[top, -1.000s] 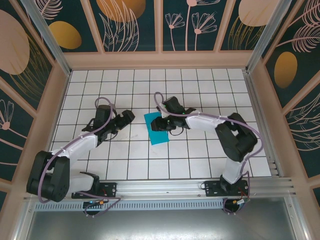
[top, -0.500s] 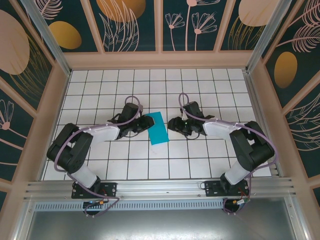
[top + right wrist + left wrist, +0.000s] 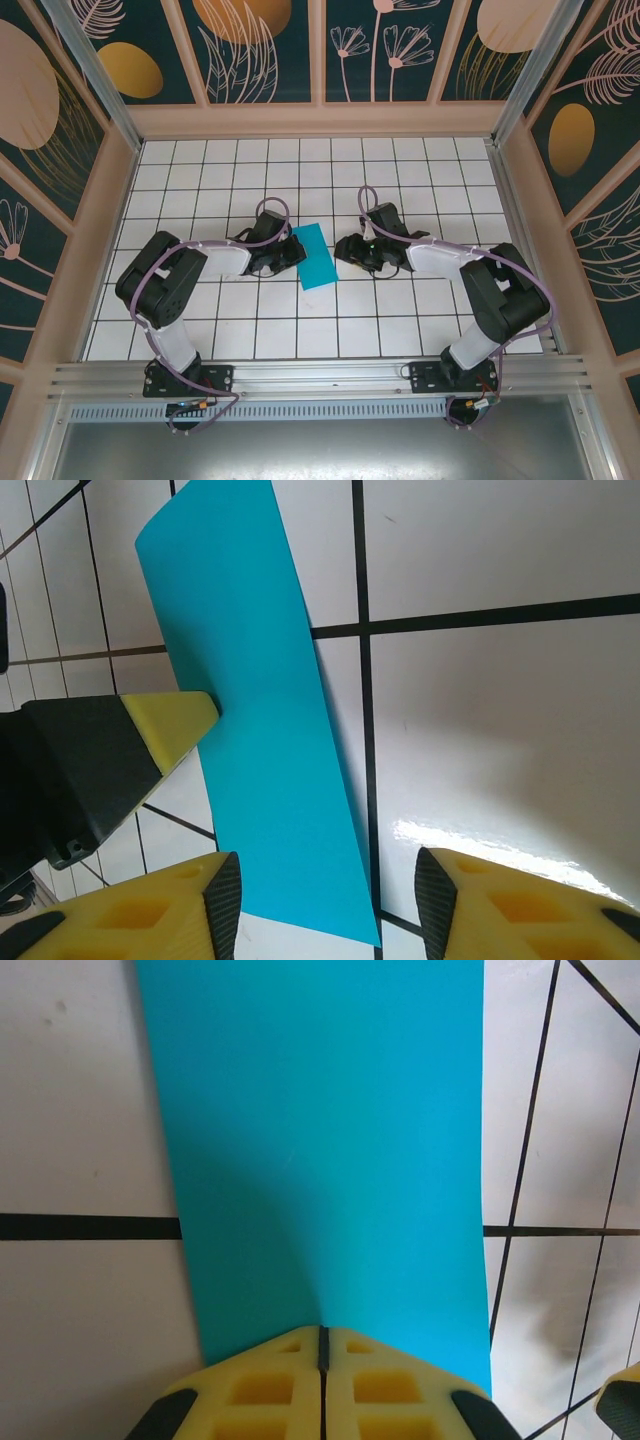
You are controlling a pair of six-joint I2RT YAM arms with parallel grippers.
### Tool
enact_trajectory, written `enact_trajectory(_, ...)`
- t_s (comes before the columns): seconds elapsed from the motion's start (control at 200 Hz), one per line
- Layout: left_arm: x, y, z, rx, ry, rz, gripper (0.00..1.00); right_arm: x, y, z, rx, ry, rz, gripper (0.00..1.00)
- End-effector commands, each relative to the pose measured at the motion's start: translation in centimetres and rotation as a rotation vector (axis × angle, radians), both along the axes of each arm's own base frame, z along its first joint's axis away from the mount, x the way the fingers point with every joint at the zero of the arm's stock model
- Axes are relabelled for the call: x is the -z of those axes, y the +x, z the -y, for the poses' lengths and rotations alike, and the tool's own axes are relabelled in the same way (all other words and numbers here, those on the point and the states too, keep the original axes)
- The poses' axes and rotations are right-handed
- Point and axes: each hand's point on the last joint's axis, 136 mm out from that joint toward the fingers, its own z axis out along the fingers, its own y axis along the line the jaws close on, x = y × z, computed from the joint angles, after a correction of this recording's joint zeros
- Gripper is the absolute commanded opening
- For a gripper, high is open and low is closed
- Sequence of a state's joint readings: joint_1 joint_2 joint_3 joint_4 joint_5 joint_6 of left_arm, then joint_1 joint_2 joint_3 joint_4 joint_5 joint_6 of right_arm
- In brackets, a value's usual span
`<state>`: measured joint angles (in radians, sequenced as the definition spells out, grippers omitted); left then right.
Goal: Fold a paper plane with a square sheet of paper (pick it up from the middle)
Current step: Third fold the triangle at the center of the table.
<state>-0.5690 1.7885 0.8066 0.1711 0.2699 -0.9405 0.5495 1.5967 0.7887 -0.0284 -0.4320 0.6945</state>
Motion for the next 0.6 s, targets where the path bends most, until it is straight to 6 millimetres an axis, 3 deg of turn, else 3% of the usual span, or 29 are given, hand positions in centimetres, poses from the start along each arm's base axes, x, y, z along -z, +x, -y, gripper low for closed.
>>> enact_trajectory(0.0,2.8,-1.5,-1.7,-0.008,0.107,-0.068,0.08,0.8,-1.4,0.1,-0.026,-0.006,-0.058,0.51)
enact_trajectory(0.225,3.9,-2.2,-2.2,-0.014,0.126,-0.093,0.06,1.8,-2.2,0.3,-0.052,-0.027,-0.099,0.5)
enact_trajectory(0.595,3.8,-2.2,-2.1,-0.014,0.119,-0.091,0.05,2.8,-3.4,-1.6,-0.128,-0.026,-0.127,0.42)
